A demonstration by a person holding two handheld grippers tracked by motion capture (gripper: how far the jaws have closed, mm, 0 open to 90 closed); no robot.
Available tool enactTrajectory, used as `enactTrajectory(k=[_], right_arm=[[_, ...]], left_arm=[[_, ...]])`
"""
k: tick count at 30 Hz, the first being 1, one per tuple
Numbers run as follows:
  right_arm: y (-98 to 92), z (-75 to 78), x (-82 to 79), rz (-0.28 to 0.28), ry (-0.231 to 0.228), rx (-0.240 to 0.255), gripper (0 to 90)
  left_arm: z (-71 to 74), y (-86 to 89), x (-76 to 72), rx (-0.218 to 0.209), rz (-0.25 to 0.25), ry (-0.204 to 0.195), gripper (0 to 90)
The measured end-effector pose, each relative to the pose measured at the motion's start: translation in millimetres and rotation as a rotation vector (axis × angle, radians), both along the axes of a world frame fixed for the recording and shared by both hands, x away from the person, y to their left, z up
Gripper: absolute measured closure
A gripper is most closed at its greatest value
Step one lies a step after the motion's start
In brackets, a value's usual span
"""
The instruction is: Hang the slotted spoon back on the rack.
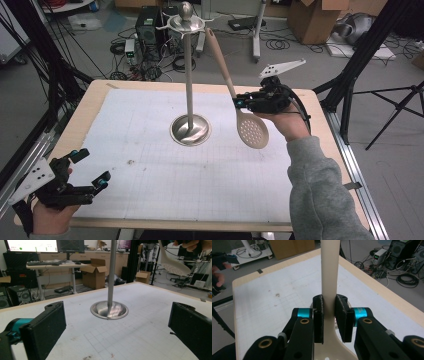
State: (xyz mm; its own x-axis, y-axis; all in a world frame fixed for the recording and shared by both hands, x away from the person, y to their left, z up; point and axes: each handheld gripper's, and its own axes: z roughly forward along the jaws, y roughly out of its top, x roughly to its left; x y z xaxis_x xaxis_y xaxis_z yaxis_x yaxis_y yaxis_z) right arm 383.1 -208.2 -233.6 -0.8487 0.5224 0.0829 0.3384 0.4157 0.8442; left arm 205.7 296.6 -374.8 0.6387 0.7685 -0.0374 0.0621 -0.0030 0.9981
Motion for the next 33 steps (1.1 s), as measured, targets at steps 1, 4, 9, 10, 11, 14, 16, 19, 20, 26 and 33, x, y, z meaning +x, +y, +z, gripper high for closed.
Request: enactTrajectory(k=[1,4,9,10,11,14,16,19,20,26,33], right_arm=[[1.1,-0.5,0.5,0.0,0.001,-0.001,78.4],[3.9,-2.0,1.8,0.001,0.009,-0.003,78.4],[7.8,-4.0,4.5,0.004,0.013,-0.006,78.4],[8.6,-4.5,5.0,0.005,0.012,-0.006,78.4],[9.4,-5.0,5.7,0.006,0.012,-0.007,78.4],[11.9,-6.7,7.1,0.01,0.017,-0.007,78.5],[13.5,-7.9,8.2,0.008,0.016,-0.011,78.4],[16.2,-10.0,10.0,0.011,0.019,-0.011,78.4],[17.6,-10.6,10.7,0.012,0.019,-0.009,78.5],[23.5,-13.7,14.4,0.019,0.026,-0.006,78.4],[30.3,-16.9,18.0,0.021,0.029,-0.003,78.4]], left_arm=[[0.2,0.3,-0.2,-0.001,0.0,-0.001,1.7],[0.4,1.6,-0.8,-0.003,0.003,-0.002,1.7],[0.2,2.3,-1.4,-0.007,0.004,-0.001,1.7],[0.3,2.2,-1.6,-0.008,0.001,0.001,1.8],[0.5,2.3,-2.1,-0.009,-0.001,0.0,1.7],[0.7,2.5,-3.4,-0.007,0.001,-0.001,1.8],[0.4,3.1,-4.4,-0.007,0.006,0.0,1.7],[0.4,4.7,-6.6,-0.005,0.009,0.0,1.7],[0.4,4.9,-7.1,-0.008,0.01,-0.002,1.7],[0.5,8.3,-11.0,-0.007,0.021,-0.003,1.7],[0.7,11.7,-15.6,-0.008,0.033,-0.005,1.7]])
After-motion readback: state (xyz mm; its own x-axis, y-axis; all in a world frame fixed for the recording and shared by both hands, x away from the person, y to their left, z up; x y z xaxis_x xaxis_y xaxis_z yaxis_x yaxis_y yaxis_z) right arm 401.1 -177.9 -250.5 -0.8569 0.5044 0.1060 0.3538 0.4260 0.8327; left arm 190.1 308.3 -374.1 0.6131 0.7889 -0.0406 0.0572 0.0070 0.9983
